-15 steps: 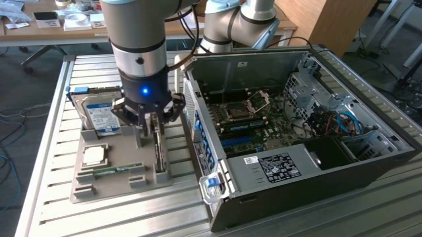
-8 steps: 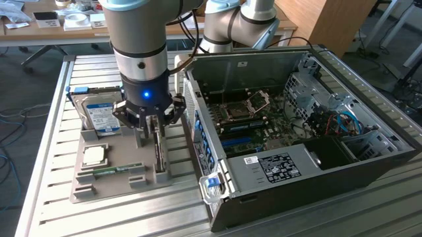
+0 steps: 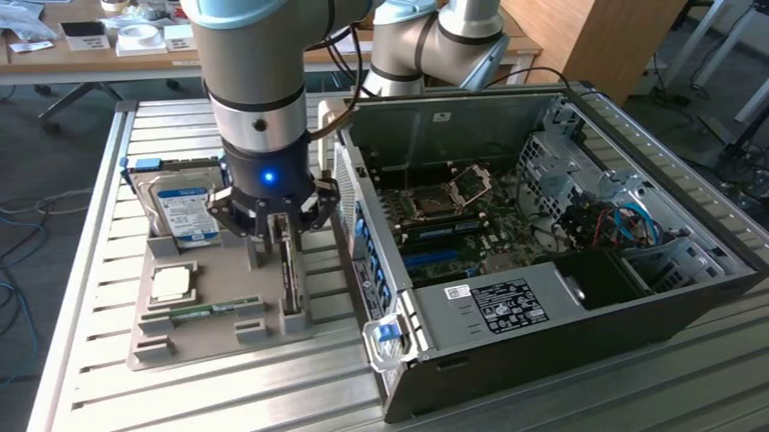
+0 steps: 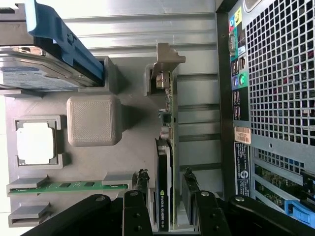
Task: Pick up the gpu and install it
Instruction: 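Pick up the gpu and move the gpu toward the slot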
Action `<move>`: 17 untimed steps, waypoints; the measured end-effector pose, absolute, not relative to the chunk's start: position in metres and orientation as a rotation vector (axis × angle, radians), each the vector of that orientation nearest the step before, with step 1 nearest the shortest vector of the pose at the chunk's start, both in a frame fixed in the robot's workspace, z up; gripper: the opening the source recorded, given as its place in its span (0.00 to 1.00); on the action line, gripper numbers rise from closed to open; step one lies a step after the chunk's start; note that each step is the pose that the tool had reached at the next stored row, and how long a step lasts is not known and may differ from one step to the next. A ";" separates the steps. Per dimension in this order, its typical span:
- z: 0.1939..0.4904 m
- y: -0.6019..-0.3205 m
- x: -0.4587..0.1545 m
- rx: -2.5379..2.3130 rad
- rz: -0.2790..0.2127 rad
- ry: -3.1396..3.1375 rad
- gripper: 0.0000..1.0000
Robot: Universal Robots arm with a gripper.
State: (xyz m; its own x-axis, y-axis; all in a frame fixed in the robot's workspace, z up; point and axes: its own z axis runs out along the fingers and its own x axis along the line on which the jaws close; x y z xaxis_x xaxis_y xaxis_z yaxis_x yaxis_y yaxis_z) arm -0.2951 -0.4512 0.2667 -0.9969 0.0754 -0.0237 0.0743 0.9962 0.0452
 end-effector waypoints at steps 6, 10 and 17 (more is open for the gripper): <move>0.260 -0.451 -0.295 0.117 0.069 3.113 0.41; 0.258 -0.451 -0.294 0.117 0.069 3.113 0.41; 0.249 -0.451 -0.294 0.117 0.069 3.113 0.41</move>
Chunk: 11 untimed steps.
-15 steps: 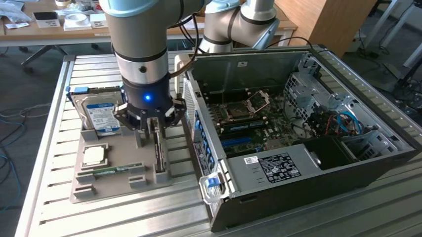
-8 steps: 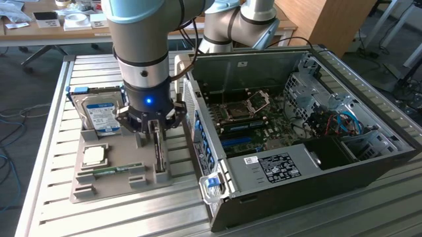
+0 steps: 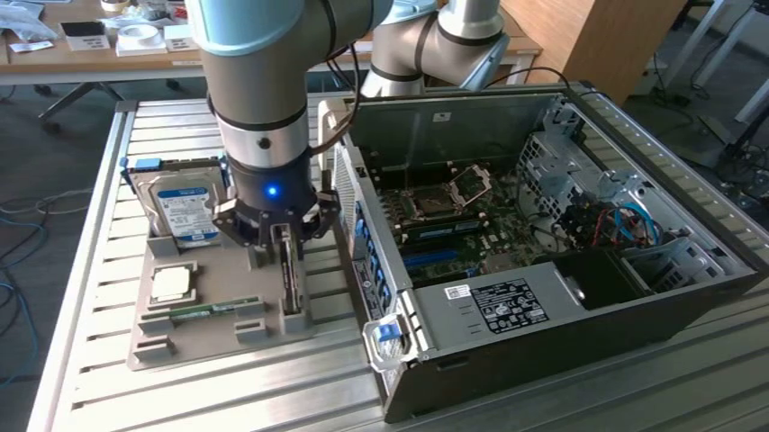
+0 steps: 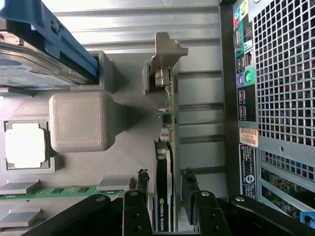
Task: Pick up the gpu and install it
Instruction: 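Pick up the gpu and move the gpu toward the slot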
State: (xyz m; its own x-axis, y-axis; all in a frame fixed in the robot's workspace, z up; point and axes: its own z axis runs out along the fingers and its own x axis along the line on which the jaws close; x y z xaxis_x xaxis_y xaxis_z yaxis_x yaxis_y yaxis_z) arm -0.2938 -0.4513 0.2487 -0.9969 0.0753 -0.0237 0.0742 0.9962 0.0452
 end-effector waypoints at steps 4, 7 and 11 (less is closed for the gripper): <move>0.242 -0.451 -0.294 0.117 0.069 3.113 0.41; 0.241 -0.451 -0.294 0.117 0.069 3.113 0.41; 0.241 -0.451 -0.294 0.117 0.069 3.113 0.41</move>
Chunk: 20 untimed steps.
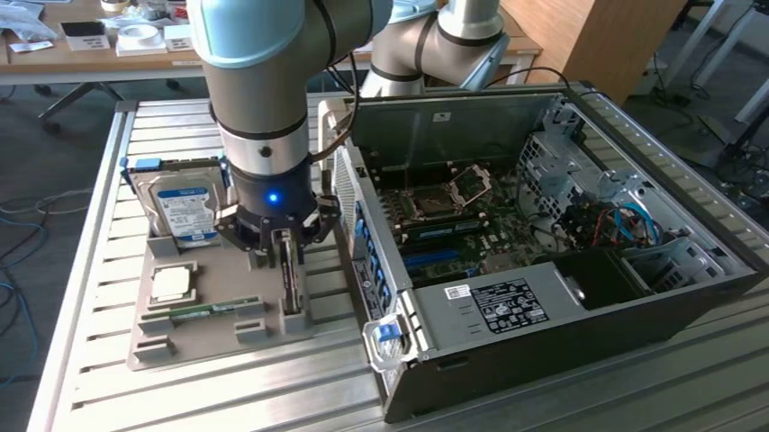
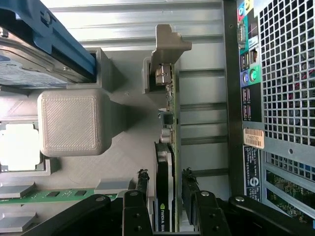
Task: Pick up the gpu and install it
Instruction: 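Pick up the gpu and move the gpu toward the slot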
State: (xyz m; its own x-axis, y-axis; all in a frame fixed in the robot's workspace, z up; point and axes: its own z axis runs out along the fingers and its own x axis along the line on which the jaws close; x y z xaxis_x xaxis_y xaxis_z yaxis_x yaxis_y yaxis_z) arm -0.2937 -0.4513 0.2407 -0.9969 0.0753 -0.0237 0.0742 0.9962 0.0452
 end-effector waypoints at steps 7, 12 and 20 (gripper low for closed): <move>0.233 -0.451 -0.294 0.117 0.071 3.113 0.41; 0.231 -0.451 -0.294 0.117 0.071 3.113 0.41; 0.230 -0.451 -0.294 0.117 0.071 3.113 0.41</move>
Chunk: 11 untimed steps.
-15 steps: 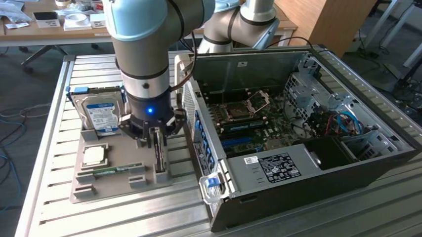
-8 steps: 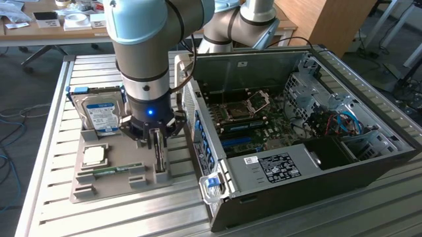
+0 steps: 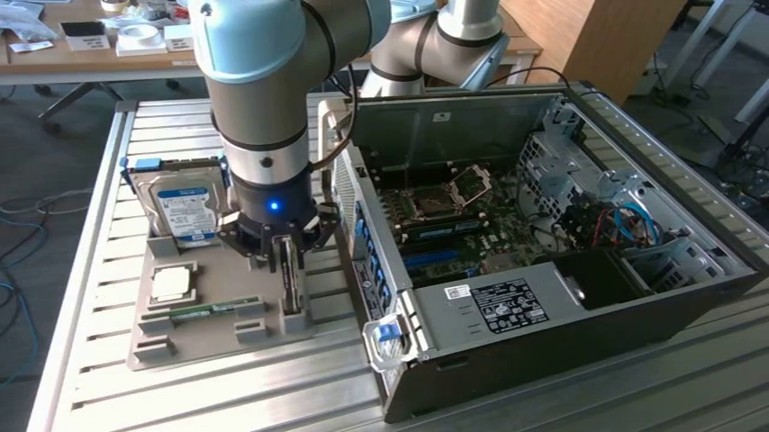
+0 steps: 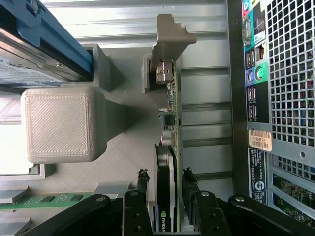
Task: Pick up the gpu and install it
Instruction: 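Pick up the gpu and move the gpu toward the slot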
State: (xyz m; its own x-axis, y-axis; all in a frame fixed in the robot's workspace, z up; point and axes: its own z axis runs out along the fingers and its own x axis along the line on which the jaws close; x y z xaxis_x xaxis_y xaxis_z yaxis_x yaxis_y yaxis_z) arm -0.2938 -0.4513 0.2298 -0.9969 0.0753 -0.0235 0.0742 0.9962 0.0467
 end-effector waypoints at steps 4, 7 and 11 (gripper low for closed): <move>0.230 -0.451 -0.294 0.117 0.071 3.113 0.41; 0.230 -0.451 -0.295 0.116 0.072 3.113 0.41; 0.230 -0.452 -0.295 0.117 0.071 3.113 0.41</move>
State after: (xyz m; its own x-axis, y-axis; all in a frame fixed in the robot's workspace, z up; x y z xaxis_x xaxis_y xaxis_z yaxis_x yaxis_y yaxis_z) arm -0.2948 -0.4523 0.2297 -0.9969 0.0754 -0.0235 0.0742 0.9961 0.0467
